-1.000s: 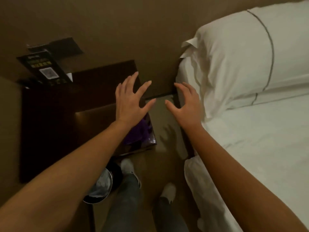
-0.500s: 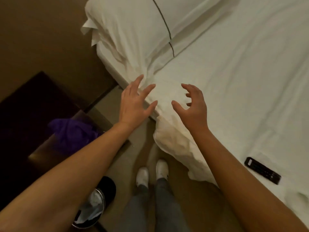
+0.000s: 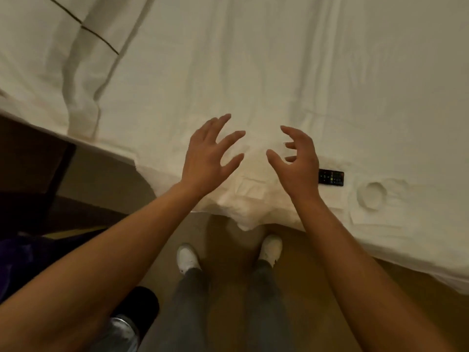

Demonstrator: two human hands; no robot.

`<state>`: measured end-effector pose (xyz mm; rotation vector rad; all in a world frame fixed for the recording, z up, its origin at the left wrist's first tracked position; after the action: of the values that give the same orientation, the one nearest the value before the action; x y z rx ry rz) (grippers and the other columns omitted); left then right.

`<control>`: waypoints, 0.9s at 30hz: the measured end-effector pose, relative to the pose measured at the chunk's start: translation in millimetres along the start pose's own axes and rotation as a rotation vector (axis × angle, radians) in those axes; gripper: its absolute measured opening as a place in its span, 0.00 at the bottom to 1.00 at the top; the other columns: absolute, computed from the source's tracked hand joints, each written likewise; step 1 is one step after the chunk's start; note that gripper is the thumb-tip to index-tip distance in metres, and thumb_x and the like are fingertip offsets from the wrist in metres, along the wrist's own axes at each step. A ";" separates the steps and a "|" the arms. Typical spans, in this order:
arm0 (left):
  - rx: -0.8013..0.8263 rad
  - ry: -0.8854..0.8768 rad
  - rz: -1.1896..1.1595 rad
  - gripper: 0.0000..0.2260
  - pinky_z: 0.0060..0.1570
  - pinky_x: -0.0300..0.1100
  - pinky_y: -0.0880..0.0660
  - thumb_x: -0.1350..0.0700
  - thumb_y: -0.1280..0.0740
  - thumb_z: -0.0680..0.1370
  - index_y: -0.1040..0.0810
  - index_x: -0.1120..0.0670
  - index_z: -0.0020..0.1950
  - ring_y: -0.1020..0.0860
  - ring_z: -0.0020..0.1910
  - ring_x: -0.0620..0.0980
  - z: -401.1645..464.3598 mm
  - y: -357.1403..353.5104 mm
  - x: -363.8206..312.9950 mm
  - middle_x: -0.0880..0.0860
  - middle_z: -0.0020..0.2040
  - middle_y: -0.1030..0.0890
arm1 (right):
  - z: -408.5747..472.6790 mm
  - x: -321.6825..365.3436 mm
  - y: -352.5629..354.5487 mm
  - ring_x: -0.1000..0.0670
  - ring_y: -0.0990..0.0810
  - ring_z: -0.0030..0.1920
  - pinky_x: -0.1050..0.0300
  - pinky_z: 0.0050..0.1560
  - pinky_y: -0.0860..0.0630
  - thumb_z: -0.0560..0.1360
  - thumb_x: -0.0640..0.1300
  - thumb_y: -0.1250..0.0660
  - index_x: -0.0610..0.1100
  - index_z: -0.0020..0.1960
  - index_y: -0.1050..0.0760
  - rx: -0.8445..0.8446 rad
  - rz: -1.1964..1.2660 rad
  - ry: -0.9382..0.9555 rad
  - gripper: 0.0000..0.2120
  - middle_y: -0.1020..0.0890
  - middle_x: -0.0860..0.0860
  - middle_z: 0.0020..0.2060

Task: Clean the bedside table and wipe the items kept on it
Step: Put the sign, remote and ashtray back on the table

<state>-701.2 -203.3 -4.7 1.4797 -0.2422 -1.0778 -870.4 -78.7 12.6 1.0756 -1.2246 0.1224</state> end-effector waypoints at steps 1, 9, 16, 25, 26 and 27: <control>0.014 -0.023 0.007 0.21 0.75 0.57 0.35 0.39 0.36 0.81 0.26 0.43 0.73 0.36 0.78 0.57 4.5 -14.2 -13.2 0.51 0.80 0.35 | 1.7 -16.8 11.7 0.56 0.22 0.59 0.54 0.53 0.18 0.75 0.50 0.25 0.56 0.71 0.27 -0.010 -0.002 -0.020 0.26 0.27 0.55 0.70; 0.180 -0.057 0.005 0.24 0.72 0.54 0.33 0.40 0.32 0.78 0.27 0.45 0.73 0.32 0.74 0.58 28.2 -129.5 -136.3 0.52 0.78 0.32 | 6.4 -150.6 119.1 0.49 0.24 0.67 0.41 0.63 0.21 0.74 0.50 0.26 0.55 0.71 0.27 -0.031 -0.051 -0.137 0.26 0.26 0.54 0.70; 0.333 -0.021 -0.014 0.28 0.66 0.54 0.27 0.48 0.27 0.75 0.29 0.50 0.73 0.28 0.67 0.58 43.4 -200.5 -213.5 0.55 0.68 0.26 | 11.0 -247.4 201.5 0.49 0.25 0.67 0.50 0.64 0.24 0.72 0.50 0.24 0.52 0.72 0.28 -0.077 -0.168 -0.273 0.31 0.25 0.53 0.69; 0.511 -0.041 0.148 0.26 0.62 0.56 0.29 0.50 0.26 0.74 0.27 0.51 0.71 0.26 0.60 0.59 47.7 -254.7 -240.0 0.56 0.63 0.25 | -2.9 -304.4 215.9 0.44 0.32 0.74 0.44 0.73 0.32 0.73 0.56 0.25 0.48 0.77 0.32 0.074 -0.311 -0.365 0.36 0.27 0.47 0.74; 0.508 -0.048 0.164 0.26 0.62 0.56 0.30 0.50 0.26 0.73 0.26 0.51 0.70 0.26 0.60 0.59 48.6 -255.6 -240.7 0.55 0.62 0.25 | -4.5 -307.2 213.8 0.44 0.32 0.74 0.44 0.73 0.32 0.73 0.56 0.25 0.48 0.77 0.33 0.095 -0.329 -0.367 0.37 0.28 0.47 0.74; 0.505 -0.052 0.181 0.25 0.63 0.56 0.30 0.51 0.26 0.73 0.26 0.51 0.69 0.26 0.60 0.59 49.5 -256.2 -240.7 0.55 0.62 0.24 | -6.0 -309.1 211.8 0.43 0.31 0.74 0.44 0.72 0.31 0.72 0.57 0.24 0.48 0.77 0.33 0.110 -0.349 -0.364 0.38 0.28 0.47 0.74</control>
<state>-977.6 -5.2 -106.4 1.8339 -0.7123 -0.9471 -1115.8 177.6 -107.9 1.4347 -1.3405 -0.2895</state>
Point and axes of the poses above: each hand's wrist, its own z-axis towards the middle knuckle, its own y-axis out of the back of the hand, x = y × z, the point moved 10 cm from there along z, towards the middle knuckle
